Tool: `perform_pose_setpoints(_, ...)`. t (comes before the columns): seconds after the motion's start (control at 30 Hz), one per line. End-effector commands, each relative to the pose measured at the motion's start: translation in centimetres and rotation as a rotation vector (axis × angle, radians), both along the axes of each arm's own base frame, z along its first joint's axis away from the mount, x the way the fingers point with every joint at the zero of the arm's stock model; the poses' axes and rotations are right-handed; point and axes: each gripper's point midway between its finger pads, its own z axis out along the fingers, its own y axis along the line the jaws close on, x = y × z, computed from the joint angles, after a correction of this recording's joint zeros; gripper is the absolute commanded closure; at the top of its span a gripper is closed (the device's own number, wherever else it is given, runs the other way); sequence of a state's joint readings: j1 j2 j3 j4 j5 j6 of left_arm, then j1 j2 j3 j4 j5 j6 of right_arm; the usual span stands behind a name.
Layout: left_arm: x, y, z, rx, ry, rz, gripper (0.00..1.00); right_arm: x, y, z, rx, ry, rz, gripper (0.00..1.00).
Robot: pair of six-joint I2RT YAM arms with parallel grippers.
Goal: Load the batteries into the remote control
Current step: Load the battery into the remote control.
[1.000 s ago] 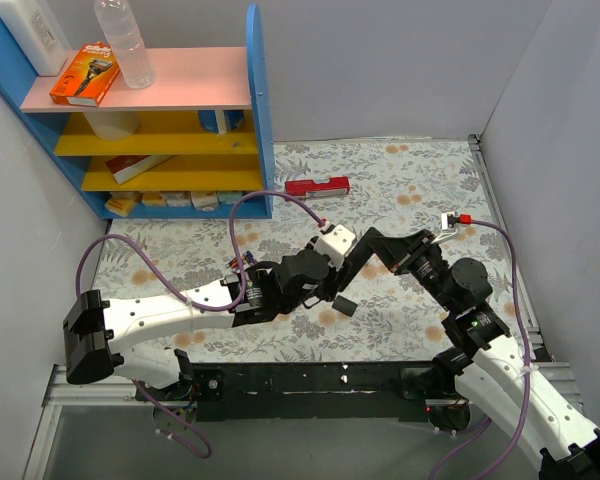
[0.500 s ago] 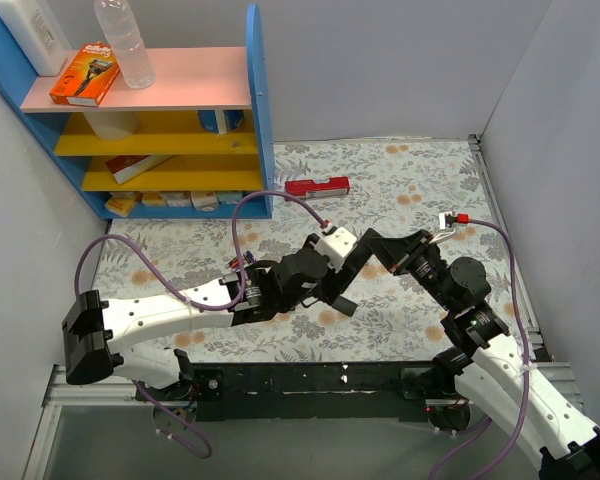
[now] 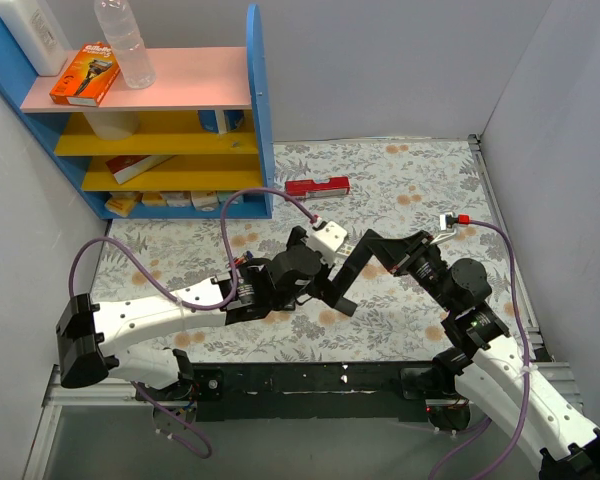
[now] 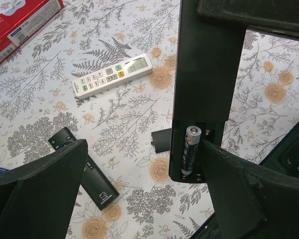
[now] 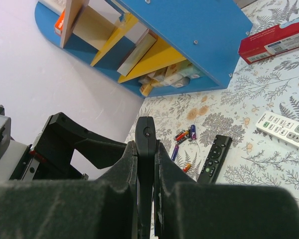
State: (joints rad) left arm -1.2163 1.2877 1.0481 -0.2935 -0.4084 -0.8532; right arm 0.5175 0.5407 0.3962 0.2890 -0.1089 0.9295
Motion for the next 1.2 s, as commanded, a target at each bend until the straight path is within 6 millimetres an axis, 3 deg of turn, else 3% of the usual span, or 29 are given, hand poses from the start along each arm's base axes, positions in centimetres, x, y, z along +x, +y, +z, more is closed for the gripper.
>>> perform_pose_setpoints(0.0,-1.0,0.2,2.3,-0.115,0.044,-0.007,0.02,-0.3,0.0,2.6,0.075,-0.065,0.004,0.99)
perform_pose_setpoints(0.23,-2.2,-0.2,3.2,-0.228,0.158,0.001,0.02,0.0,-0.2,2.0,0.07,-0.055,-0.015,0.99)
perform_pose_setpoints(0.53,-0.7,-0.1,4.4,-0.419,0.377,0.248,0.02,0.5,-0.3,1.8,0.07,-0.051,-0.036,0.99)
perform_pose_setpoints(0.7,0.3,0.5,3.0,-0.473,0.544,0.435,0.02,0.8,-0.3,1.6,0.073,-0.044,-0.043,0.99)
perform_pose_setpoints(0.97,0.7,0.8,0.9,-0.436,0.639,0.537,0.02,1.2,-1.0,1.6,0.088,-0.029,-0.092,0.99)
perform_pose_setpoints(1.1,0.6,0.6,1.4,-0.486,0.645,0.518,0.02,1.2,-1.1,1.7,0.082,-0.025,-0.094,0.99)
perform_pose_setpoints(1.17,0.7,0.4,2.7,-0.546,0.635,0.488,0.02,1.2,-1.1,1.4,0.08,-0.019,-0.094,0.99)
